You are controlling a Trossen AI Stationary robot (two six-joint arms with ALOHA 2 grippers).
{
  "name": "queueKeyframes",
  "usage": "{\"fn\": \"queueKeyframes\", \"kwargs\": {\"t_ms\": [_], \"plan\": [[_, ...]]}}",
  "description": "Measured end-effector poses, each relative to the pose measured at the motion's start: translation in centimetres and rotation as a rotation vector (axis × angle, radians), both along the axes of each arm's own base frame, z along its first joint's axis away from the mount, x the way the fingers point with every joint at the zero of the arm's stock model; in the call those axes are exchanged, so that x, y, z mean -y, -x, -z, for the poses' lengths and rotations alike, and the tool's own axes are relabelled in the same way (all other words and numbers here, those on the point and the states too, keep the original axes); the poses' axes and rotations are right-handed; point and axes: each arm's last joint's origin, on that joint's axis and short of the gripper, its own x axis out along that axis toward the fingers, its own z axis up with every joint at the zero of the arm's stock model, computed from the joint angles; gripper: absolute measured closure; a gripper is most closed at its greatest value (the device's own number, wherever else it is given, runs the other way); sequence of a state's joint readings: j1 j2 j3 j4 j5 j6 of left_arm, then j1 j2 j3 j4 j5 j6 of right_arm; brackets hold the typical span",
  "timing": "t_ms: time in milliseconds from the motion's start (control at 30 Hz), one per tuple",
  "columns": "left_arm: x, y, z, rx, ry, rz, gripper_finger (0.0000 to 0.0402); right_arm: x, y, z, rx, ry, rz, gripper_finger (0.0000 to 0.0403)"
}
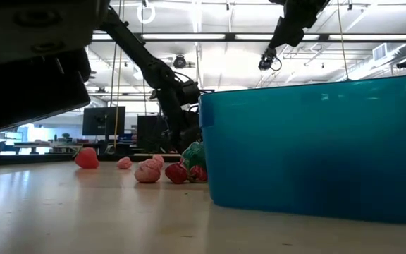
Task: Pick and placing Produce into tupperware
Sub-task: Put the top red strawberry into the blue bin
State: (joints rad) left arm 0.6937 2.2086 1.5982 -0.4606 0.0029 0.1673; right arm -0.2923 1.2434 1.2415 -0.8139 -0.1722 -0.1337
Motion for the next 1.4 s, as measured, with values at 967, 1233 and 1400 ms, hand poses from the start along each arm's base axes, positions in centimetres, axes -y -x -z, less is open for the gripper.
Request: {"fn": "queueKeyframes", "kwargs": {"t_ms": [967,1233,1400], "plan": [[14.6,-3.4,-9.7,0.117,0.218,0.357,0.0214,0.0,0.0,0.0,-0.003,0.008,0.011,0.0325],[25.6,-5.9,-10.2,0.104,0.226,0.630,0.0197,0.0,0.0,0.0,-0.003,0.008,0.012,0.0325],[31.4,-6.7,-10.6,0.168,0.192,0.773,0.0202,0.0,0.0,0.0,-0.003,0.008,0.012,0.0325]]}}
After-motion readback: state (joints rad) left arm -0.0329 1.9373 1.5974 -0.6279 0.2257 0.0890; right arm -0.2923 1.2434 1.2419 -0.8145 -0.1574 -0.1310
